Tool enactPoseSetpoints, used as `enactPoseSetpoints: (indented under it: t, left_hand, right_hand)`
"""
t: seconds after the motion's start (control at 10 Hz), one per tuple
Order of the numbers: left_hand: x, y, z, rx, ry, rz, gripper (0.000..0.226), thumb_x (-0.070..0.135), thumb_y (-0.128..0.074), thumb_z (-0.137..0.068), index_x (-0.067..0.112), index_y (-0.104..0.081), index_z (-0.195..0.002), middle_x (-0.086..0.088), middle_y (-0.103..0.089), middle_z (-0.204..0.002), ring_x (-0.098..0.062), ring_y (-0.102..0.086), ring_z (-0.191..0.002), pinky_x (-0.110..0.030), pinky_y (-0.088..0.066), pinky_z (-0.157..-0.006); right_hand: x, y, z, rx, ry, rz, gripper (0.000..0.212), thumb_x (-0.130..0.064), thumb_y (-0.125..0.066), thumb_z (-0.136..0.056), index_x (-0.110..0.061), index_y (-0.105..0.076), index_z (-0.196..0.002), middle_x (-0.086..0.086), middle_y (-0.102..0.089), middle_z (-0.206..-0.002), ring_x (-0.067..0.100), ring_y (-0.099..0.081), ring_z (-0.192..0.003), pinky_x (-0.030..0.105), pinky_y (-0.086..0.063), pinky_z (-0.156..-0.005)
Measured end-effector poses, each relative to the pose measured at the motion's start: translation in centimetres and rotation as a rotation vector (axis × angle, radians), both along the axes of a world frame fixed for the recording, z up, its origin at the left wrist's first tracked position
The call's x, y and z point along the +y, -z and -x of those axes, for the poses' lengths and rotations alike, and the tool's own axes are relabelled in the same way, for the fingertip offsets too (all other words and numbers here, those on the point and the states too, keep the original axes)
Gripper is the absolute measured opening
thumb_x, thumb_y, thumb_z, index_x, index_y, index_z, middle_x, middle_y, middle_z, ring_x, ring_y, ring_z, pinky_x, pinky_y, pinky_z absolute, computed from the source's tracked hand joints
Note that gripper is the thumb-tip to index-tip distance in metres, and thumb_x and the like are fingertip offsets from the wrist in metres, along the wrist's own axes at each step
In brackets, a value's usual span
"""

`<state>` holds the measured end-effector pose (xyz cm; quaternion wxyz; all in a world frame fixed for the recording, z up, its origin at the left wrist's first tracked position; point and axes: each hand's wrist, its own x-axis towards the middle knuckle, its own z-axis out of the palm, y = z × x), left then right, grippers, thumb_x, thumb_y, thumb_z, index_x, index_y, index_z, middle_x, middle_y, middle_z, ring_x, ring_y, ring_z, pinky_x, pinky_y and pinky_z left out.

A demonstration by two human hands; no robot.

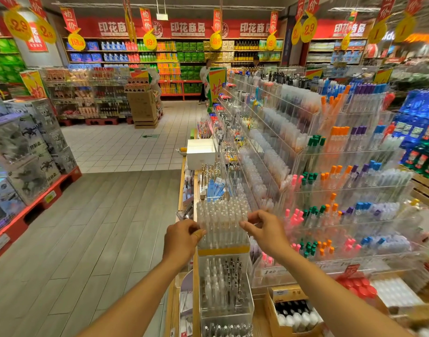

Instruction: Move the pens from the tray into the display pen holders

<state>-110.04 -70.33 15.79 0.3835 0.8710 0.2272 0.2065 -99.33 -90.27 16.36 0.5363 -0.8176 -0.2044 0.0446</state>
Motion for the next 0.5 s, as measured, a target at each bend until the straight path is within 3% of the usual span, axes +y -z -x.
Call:
enactPoseSetpoints:
  t: [0.1, 0.2, 0.3, 0.5]
  left_hand:
    - [-0.2, 0.6, 0.1, -0.014, -0.028, 0.051, 0.011, 0.023, -0.075, -0.087, 0.013, -0.076, -0.09, -0.001, -0.073, -0.08, -0.019, -0.069, -0.073, -0.037, -0.059, -0.073]
    - [-0.1, 1.0, 0.5, -0.004, -0.056, 0.059, 0.011, 0.026, -0.074, -0.088, 0.016, -0.076, -0.091, 0.0, -0.073, -0.081, -0.019, -0.068, -0.073, -0.031, -0.055, -0.069]
    - [-0.2, 2.0, 1.7, 0.007, -0.066, 0.068, 0.005, 0.025, -0.073, -0.089, 0.021, -0.074, -0.085, 0.002, -0.072, -0.078, -0.017, -0.067, -0.072, -0.03, -0.054, -0.067]
    - [-1.3, 5.0, 6.4, 0.042, -0.08, 0.204, 0.016, 0.023, -0.064, -0.095, 0.025, -0.07, -0.08, 0.007, -0.071, -0.078, -0.014, -0.068, -0.074, -0.035, -0.057, -0.072]
  right_hand:
    - [-0.4, 0.7, 0.4, 0.036, 0.01, 0.017, 0.011, -0.026, -0.074, -0.085, -0.025, -0.063, -0.082, -0.001, -0.067, -0.084, 0.019, -0.066, -0.081, 0.033, -0.056, -0.075]
    - [-1.1, 1.7, 0.6, 0.075, 0.018, 0.04, 0.006, -0.023, -0.072, -0.087, -0.025, -0.067, -0.084, -0.002, -0.068, -0.082, 0.014, -0.065, -0.074, 0.033, -0.057, -0.073]
    - [-2.0, 3.0, 1.2, 0.105, -0.008, 0.065, 0.01, -0.024, -0.07, -0.089, -0.019, -0.069, -0.097, -0.002, -0.069, -0.089, 0.016, -0.067, -0.079, 0.034, -0.057, -0.072]
    - [-4.4, 5.5, 4.6, 0.147, -0.102, 0.018, 0.016, -0.025, -0.064, -0.092, -0.03, -0.065, -0.108, -0.007, -0.07, -0.097, 0.007, -0.067, -0.086, 0.026, -0.058, -0.077]
